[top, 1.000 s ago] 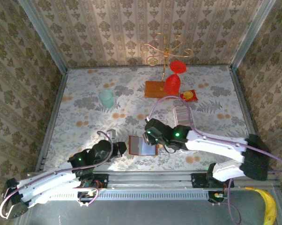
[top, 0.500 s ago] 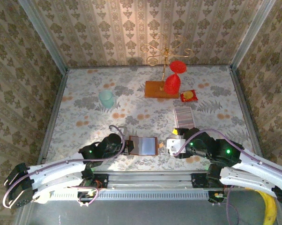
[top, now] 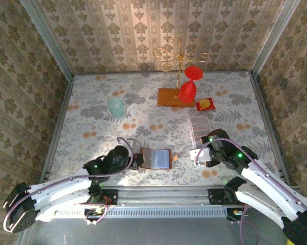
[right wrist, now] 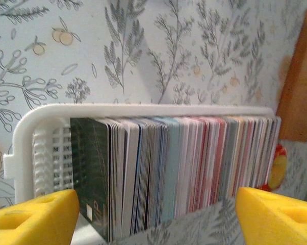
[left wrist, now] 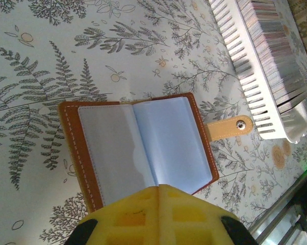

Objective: Put the credit cards into the card holder
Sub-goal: Pick up the credit card from the storage box.

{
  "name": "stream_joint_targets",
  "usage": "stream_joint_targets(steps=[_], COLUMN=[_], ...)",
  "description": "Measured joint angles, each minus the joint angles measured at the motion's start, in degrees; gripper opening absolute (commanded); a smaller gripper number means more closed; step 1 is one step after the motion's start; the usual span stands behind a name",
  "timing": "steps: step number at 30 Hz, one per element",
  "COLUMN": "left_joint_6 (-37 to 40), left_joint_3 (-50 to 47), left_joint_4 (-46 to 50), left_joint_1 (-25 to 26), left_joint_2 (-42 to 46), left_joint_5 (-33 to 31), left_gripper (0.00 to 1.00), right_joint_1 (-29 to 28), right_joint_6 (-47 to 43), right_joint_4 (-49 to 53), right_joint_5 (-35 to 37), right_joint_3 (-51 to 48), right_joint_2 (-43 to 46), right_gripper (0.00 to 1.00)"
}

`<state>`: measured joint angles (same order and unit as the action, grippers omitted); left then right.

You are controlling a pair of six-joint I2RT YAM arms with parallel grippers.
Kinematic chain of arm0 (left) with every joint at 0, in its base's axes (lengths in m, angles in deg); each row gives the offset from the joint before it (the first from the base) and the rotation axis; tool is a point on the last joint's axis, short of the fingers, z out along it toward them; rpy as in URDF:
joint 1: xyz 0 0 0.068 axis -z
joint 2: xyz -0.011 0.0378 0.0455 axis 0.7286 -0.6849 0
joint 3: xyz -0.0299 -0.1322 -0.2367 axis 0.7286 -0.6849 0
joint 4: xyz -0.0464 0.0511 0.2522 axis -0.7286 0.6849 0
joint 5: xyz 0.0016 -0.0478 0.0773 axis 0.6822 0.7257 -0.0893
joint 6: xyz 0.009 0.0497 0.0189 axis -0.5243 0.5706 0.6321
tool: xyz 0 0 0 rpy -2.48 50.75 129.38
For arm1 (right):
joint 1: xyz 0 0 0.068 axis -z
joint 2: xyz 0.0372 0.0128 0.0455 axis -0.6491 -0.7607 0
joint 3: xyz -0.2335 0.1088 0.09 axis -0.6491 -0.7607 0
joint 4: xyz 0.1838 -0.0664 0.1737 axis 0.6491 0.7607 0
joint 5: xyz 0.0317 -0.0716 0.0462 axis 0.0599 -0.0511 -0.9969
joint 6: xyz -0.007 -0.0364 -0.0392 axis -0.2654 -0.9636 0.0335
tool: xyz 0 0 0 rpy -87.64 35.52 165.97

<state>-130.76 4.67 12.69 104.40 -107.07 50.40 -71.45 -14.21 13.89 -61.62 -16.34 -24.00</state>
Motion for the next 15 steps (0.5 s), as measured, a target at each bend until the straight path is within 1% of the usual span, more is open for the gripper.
stream_joint_targets(steps=[4,12,13,15], left_joint_6=[0.02,0.04,0.04,0.04], left_joint_3=[-1.60,-2.47,-2.47,-2.47], left_joint_4=[-0.74,-1.14,-1.18,-1.44], left_joint_1=[-0.72,-1.62,-1.75,-1.90], left_joint_2=[2.25,2.97,2.95,2.93], left_joint_5=[0.57,1.55,1.68,1.86], left_gripper=[0.01,0.00,0.00,0.00], right_joint_1=[0.24,2.32,2.60,3.17], right_joint_6=[-2.25,-4.28,-4.57,-5.25], right_joint_4=[-3.19,-8.28,-8.76,-9.44], right_joint_5=[-1.99,-2.01,-1.99,-1.73], right_joint_3=[-1.29,-3.63,-3.63,-3.63], right_joint_2=[-2.27,-8.57,-8.98,-9.79], right_gripper=[0.82,0.80,0.79,0.73])
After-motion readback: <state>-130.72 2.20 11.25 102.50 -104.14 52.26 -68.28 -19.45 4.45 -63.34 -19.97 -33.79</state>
